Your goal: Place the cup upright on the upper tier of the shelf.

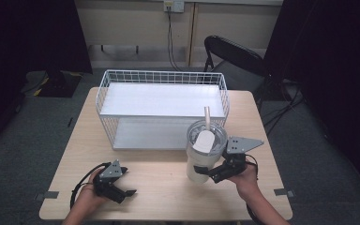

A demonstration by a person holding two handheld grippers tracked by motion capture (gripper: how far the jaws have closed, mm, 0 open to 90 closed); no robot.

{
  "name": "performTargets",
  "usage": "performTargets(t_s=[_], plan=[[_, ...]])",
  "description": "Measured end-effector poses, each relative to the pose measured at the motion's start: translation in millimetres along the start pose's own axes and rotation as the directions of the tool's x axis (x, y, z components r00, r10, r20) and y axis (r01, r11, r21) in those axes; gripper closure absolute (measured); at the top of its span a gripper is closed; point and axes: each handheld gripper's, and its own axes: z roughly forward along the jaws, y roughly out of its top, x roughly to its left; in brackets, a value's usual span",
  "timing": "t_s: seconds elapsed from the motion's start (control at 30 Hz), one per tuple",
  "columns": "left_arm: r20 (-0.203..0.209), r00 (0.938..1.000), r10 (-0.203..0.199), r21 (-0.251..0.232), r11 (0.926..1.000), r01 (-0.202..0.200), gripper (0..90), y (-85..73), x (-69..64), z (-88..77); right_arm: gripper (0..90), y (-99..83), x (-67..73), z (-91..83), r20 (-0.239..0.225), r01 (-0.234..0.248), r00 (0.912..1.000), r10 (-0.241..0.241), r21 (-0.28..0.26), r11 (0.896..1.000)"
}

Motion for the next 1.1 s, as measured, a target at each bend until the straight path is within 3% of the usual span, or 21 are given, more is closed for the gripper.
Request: performTargets(t_s=[0.2,0.8,1.1], plan=[[0.000,1.0000,0.001,0.000,1.0000,-0.001,7.9,0.0,0.1,0.0,9.7,18.7,-2.9,-0.2,-0.003,0.000,1.0000,0.000,0.022,1.000],[0.001,1.0000,0.001,0.000,1.0000,-0.001,7.9,0.0,0.2,0.0,9.7,65.8,-7.7,8.0,-0.018,0.003,0.9998,-0.003,0.018,1.000],[0.003,1.0000,-0.001,-0.003,1.0000,0.001,7.9,0.0,0.3,0.2,9.8,84.2,-10.4,12.1,-0.033,-0.029,0.9990,0.029,0.012,1.000]])
